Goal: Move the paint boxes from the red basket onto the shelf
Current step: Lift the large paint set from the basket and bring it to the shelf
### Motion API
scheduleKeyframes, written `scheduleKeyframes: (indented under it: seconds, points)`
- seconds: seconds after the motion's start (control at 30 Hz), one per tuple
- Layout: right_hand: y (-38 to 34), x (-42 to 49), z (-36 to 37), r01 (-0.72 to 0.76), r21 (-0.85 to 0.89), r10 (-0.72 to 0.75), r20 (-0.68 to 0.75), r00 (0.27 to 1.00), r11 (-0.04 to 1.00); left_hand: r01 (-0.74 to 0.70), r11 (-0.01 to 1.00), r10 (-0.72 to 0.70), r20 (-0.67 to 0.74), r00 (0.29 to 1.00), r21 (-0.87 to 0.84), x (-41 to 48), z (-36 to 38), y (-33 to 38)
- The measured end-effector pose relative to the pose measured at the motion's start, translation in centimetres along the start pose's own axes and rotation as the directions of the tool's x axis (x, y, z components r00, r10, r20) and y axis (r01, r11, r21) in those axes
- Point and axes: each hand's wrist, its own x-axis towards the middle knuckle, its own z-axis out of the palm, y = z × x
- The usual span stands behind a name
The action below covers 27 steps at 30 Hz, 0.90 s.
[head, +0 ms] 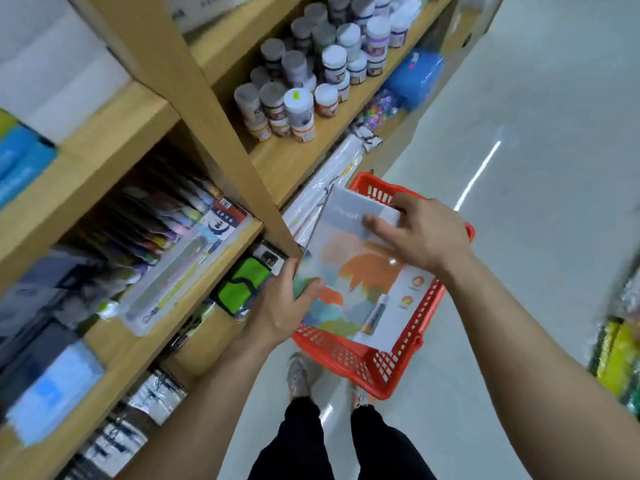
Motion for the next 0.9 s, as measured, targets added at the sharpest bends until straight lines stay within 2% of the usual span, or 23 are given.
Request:
scheduleKeyframes:
  seconds: [0.13, 0.23, 0.3, 0.4, 0.53, 0.73, 0.83, 0.9]
  points:
    - [-3.5, 0.1, -3.7, 0.091, 0.234, -0.095, 0.007, 0.995, 0.968, -0.019, 0.999, 0.024, -0.194, 0.981, 0.026, -4.5, -3.8, 4.4]
    - [-5.9, -0.8, -4.4, 0.15, 0.405, -0.128, -0.082, 0.988, 0.902, -0.013, 0.999, 0.026, -0.338, 0.941, 0.039, -8.7, -6.6, 6.4]
    - [-7.6, -2.0, -4.0, 0.124, 0.56, -0.067, -0.121, 0.99, 0.819, 0.0, 1.0, 0.007, -0.436, 0.9, 0.016, -11.7, -8.5, 7.0]
    - [-11.0, -5.0, -2.5, 0.035, 0.783, -0.042, -0.011, 0.999, 0.621, 0.008, 0.996, -0.059, -0.587, 0.808, -0.089, -16.2, -11.0, 7.2]
    - [-18.3, -10.3, 0.4, 0.106, 0.833, -0.255, 0.044, 0.966, 0.543, 0.0, 0.978, -0.16, -0.755, 0.636, -0.207, -21.9, -13.8, 6.7]
    - [-30.1, -16.2, 1.7, 0.197, 0.879, -0.489, 0.046, 0.871, 0.433, -0.041, 0.954, -0.253, -0.868, 0.428, -0.298, -31.2, -18.4, 3.1]
    - [-36.4, -19.3, 1.7, 0.27, 0.872, -0.564, 0.008, 0.826, 0.409, -0.031, 0.954, -0.273, -0.909, 0.315, -0.297, -36.4, -20.9, 0.5]
    - [-40.9, -21.5, 1.6, 0.337, 0.843, -0.615, -0.009, 0.788, 0.419, -0.019, 0.968, -0.237, -0.934, 0.269, -0.251, -39.6, -22.7, -1.5]
